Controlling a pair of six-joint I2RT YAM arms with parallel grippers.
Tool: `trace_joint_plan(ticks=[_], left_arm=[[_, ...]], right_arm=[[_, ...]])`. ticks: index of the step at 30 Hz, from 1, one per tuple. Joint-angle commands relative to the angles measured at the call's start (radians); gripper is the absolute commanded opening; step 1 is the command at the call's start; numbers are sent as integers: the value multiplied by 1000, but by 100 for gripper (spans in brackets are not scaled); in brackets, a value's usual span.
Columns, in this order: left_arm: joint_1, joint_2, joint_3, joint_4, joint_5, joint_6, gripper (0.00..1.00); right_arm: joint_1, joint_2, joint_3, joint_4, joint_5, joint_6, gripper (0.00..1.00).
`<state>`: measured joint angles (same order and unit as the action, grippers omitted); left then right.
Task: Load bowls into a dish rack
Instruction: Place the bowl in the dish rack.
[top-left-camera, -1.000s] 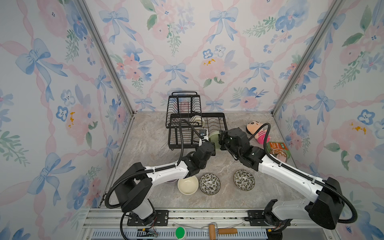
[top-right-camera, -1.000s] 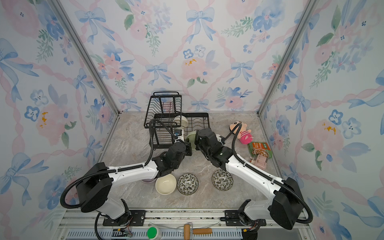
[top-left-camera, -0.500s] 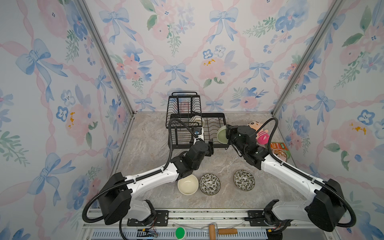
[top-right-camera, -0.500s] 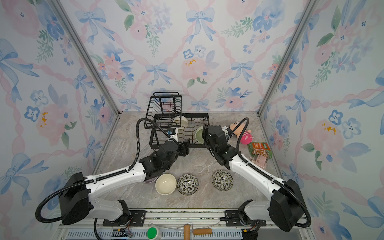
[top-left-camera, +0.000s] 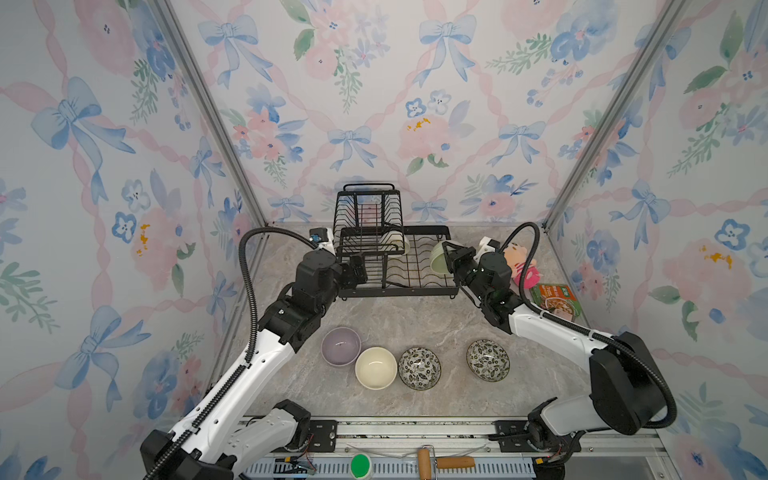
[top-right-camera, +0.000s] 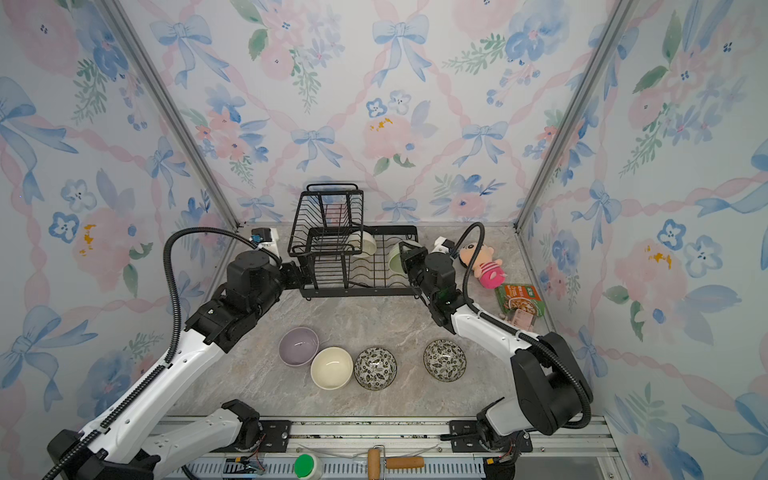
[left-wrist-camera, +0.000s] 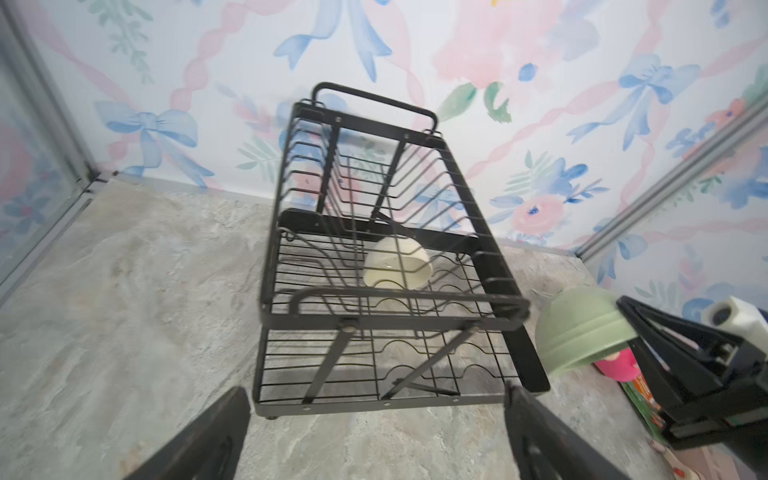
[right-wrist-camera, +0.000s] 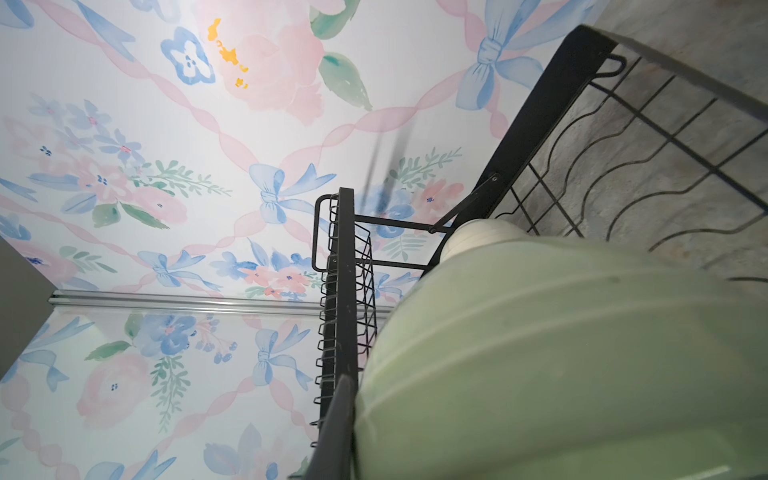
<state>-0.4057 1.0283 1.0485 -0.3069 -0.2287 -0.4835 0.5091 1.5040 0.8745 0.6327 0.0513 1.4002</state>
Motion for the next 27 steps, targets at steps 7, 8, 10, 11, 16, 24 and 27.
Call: trace_joint_plan(ticks=[7,8,10,11,16,24,27], left_arm=[[277,112,10,-16,285,-144,98],[311,126,-5,11,316,-173,98],[357,165,-31,62,379,-247,98],[371,190,-44,96,427,-284,98],[395,306,-61,176,550,-386,98],[409,355,-86,208,603,-381,98],[436,355,-107,209,616,-377,98]], right_arm=[[-27,222,125,301,-187,-56,0],[-30,249,141,315,-201,-49,0],[-36,296,174,329,-222,-20,0],[-36,321,187,354,-225,-6,0],[-34,427,245,444,-256,39,0],[-33,535,281,528,-241,81,0],[-25,553,312,495,-242,73,0]])
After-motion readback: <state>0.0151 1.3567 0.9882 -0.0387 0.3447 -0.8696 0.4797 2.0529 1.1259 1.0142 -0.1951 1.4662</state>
